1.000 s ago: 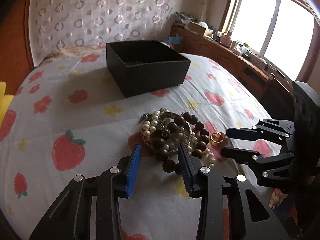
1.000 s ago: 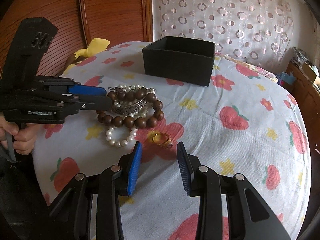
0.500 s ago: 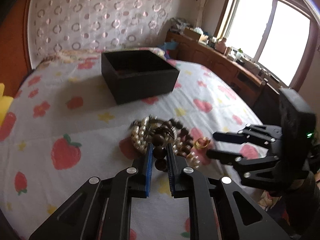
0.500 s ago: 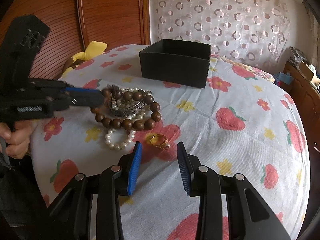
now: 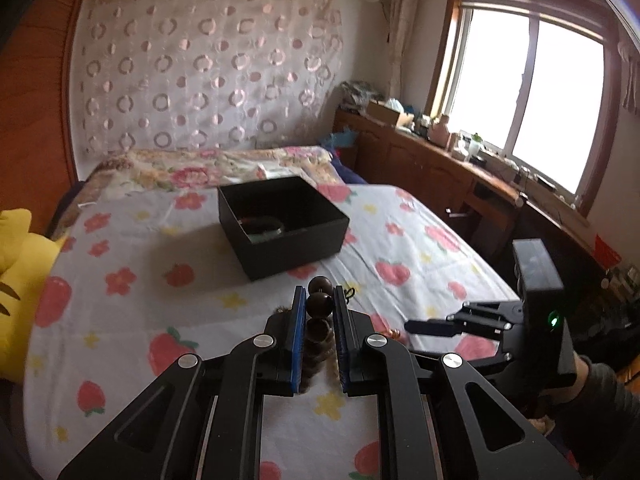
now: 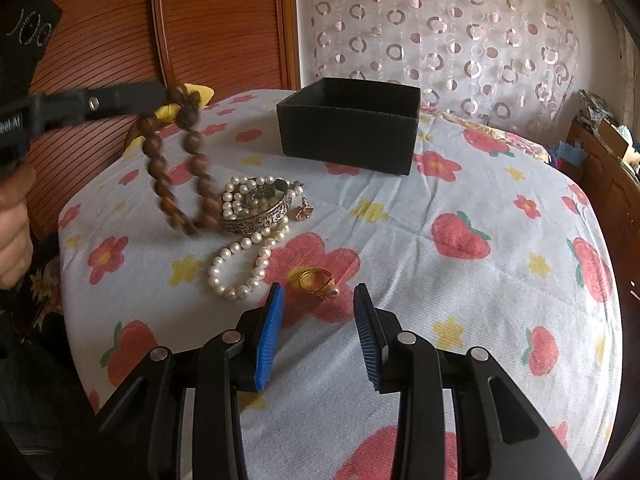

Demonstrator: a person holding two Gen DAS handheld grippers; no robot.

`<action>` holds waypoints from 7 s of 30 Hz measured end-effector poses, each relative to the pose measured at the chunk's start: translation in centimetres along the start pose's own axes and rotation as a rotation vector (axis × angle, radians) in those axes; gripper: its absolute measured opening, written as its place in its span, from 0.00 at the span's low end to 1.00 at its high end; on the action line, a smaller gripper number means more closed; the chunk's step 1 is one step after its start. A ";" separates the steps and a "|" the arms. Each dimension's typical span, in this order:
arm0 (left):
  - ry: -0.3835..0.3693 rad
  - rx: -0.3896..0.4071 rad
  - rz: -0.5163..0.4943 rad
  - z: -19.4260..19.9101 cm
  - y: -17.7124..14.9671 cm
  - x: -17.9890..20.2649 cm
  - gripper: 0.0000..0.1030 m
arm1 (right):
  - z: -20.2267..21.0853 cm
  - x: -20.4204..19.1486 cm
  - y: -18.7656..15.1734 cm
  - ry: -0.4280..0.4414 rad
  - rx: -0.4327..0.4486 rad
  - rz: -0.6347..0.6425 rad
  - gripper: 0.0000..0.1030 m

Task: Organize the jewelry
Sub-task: 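Lift the bead bracelet and carry it toward the black box with the left tool, then grasp gold ring with right tool while left tool drops bead bracelet into box, then drop the gold ring into the black box with the right tool, then grasp silver bangle with left tool while right tool grasps long pearl necklace, then lower silver bangle into box with left tool while right tool lifts pearl necklace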

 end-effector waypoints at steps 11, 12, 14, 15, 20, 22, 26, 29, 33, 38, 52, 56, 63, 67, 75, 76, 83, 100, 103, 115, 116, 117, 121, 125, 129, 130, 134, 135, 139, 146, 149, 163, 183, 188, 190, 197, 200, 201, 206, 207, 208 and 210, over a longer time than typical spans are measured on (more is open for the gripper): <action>0.030 0.076 0.007 2.8 0.7 -0.7 0.12 | 0.0 0.1 0.3 -0.018 -0.005 0.009 0.37; 0.030 0.077 0.007 2.8 0.6 -0.7 0.12 | -0.1 0.1 0.3 -0.026 -0.007 0.013 0.37; 0.029 0.077 0.009 2.9 0.5 -0.8 0.12 | -0.2 -0.1 0.5 -0.022 -0.017 0.028 0.37; 0.028 0.076 0.009 2.9 0.5 -0.8 0.12 | -0.3 -0.2 0.7 -0.023 -0.022 0.037 0.37; 0.028 0.078 0.013 3.0 0.4 -0.8 0.12 | -0.9 0.1 1.6 -0.043 -0.047 0.062 0.37; 0.029 0.078 0.011 3.0 0.4 -0.8 0.12 | -1.1 0.3 1.6 -0.047 -0.059 0.069 0.37; 0.028 0.078 0.013 3.1 0.3 -0.8 0.12 | -1.4 0.2 1.2 -0.029 -0.076 0.083 0.37; 0.030 0.077 0.011 3.1 0.2 -0.9 0.12 | -1.6 -0.1 1.1 -0.024 -0.079 0.094 0.37; 0.032 0.078 0.011 3.1 0.2 -1.0 0.12 | -1.5 -0.4 1.1 -0.007 -0.079 0.104 0.21; 0.034 0.080 0.014 3.2 -0.1 -1.2 0.12 | -1.0 -0.9 0.9 -0.007 -0.075 0.136 0.10; -0.013 0.091 -0.052 1.3 3.8 -0.4 0.12 | 2.1 2.1 2.6 0.011 0.013 0.079 0.09; -0.032 0.092 -0.063 -0.9 6.7 -0.1 0.12 | 3.1 3.7 4.3 0.005 0.049 0.055 0.09; -0.041 0.075 -0.086 -5.9 10.7 -0.5 0.12 | 3.8 6.2 9.4 0.016 0.119 0.049 0.09; -0.045 0.040 -0.068 -9.0 11.6 -1.9 0.12 | 2.5 6.7 12.3 0.040 0.138 0.057 0.09; -0.048 -0.036 -0.028 -13.2 10.9 -4.8 0.12 | -2.1 6.0 16.0 0.091 0.112 0.086 0.09; -0.049 -0.041 -0.025 -13.3 10.8 -5.1 0.12 | -2.7 5.9 16.4 0.095 0.106 0.091 0.09; -0.063 -0.065 -0.014 -13.9 10.2 -6.0 0.12 | -5.6 5.5 17.4 0.110 0.071 0.090 0.09; -0.016 -0.086 0.005 -11.3 7.2 -7.1 0.17 | -6.2 5.5 18.0 0.071 0.079 0.080 0.24; -0.011 -0.100 0.012 -10.6 6.0 -7.2 0.18 | -5.4 5.4 17.9 0.064 0.089 0.074 0.25; 0.012 -0.174 0.039 -7.7 -0.7 -7.5 0.25 | -2.7 1.8 9.0 0.075 0.006 0.002 0.25; 0.012 -0.177 0.041 -7.5 -1.1 -7.5 0.27 | -2.7 1.4 8.3 0.078 -0.003 0.001 0.25; 0.009 -0.181 0.045 -7.3 -1.5 -7.4 0.28 | -2.6 0.8 7.3 0.086 -0.019 -0.001 0.25; 0.003 -0.195 0.041 -6.6 -2.7 -7.1 0.30 | -2.5 -0.9 5.1 0.096 -0.053 -0.004 0.25; 0.001 -0.200 0.036 -5.9 -3.7 -6.7 0.32 | -2.4 -2.4 3.7 0.113 -0.081 0.003 0.25; -0.001 -0.198 0.040 -5.5 -4.2 -6.5 0.34 | -2.8 -3.2 2.8 0.107 -0.111 0.014 0.25; -0.001 -0.198 0.040 -5.5 -4.2 -6.5 0.34 | -2.8 -3.4 2.7 0.098 -0.107 0.020 0.25; -0.003 -0.195 0.035 -5.3 -4.4 -6.4 0.36 | -2.7 -3.3 2.6 0.076 -0.108 0.026 0.12; -0.004 -0.194 0.033 -5.2 -4.4 -6.3 0.36 | -2.7 -3.3 2.6 0.057 -0.108 0.034 0.09; -0.011 -0.193 0.032 -5.0 -4.5 -5.9 0.37 | -2.5 -2.9 2.6 0.082 -0.118 0.025 0.08; -0.027 -0.199 0.023 -5.4 -4.3 -4.9 0.38 | 1.4 -1.7 3.5 0.102 -0.031 -0.012 0.08; -0.042 -0.199 0.018 -5.4 -4.3 -4.2 0.38 | 3.5 -1.4 4.4 0.109 0.023 -0.022 0.08; -0.071 -0.193 0.002 -5.1 -4.6 -2.7 0.38 | 8.9 -0.2 7.6 0.077 0.161 -0.018 0.08; -0.214 -0.276 -0.178 -7.5 -5.0 3.5 0.29 | 9.4 1.6 7.3 -0.004 0.174 -0.042 0.08; -0.189 -0.320 -0.249 -8.7 -5.5 4.3 0.29 | 9.0 2.2 6.8 -0.007 0.168 -0.058 0.08; -0.181 -0.330 -0.266 -8.8 -5.4 4.3 0.11 | 8.8 2.5 6.6 -0.007 0.168 -0.064 0.08; -0.224 -0.295 -0.248 -7.2 -4.4 3.6 0.04 | 7.5 3.1 5.9 -0.005 0.139 -0.075 0.08; -0.240 -0.266 -0.221 -6.0 -3.7 2.9 0.04 | 6.8 3.2 5.5 -0.001 0.124 -0.078 0.08; -0.244 -0.251 -0.204 -5.5 -3.2 2.5 0.04 | 6.7 3.2 5.4 0.000 0.120 -0.079 0.08; -0.230 -0.182 -0.153 -3.8 -1.4 0.8 0.04 | 6.4 3.3 5.3 -0.001 0.115 -0.082 0.08; -0.224 -0.172 -0.147 -3.7 -1.0 0.6 0.04 | 6.6 3.4 5.5 0.000 0.120 -0.082 0.08; -0.218 -0.161 -0.140 -3.5 -0.5 0.2 0.04 | 6.9 3.3 5.7 0.002 0.128 -0.081 0.08; -0.193 -0.138 -0.131 -3.1 0.3 -0.5 0.04 | 7.4 3.2 6.3 0.008 0.145 -0.074 0.08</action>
Point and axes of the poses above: each gripper's, at about its wrist camera, not at the fingertips, and z roughly against the way its jaws point, x to its right, y to its top, the point moved 4 cm from there along -z, roughly the way its jaws point, and after that the axes turned 4 degrees about -z, right-handed, at the moved point
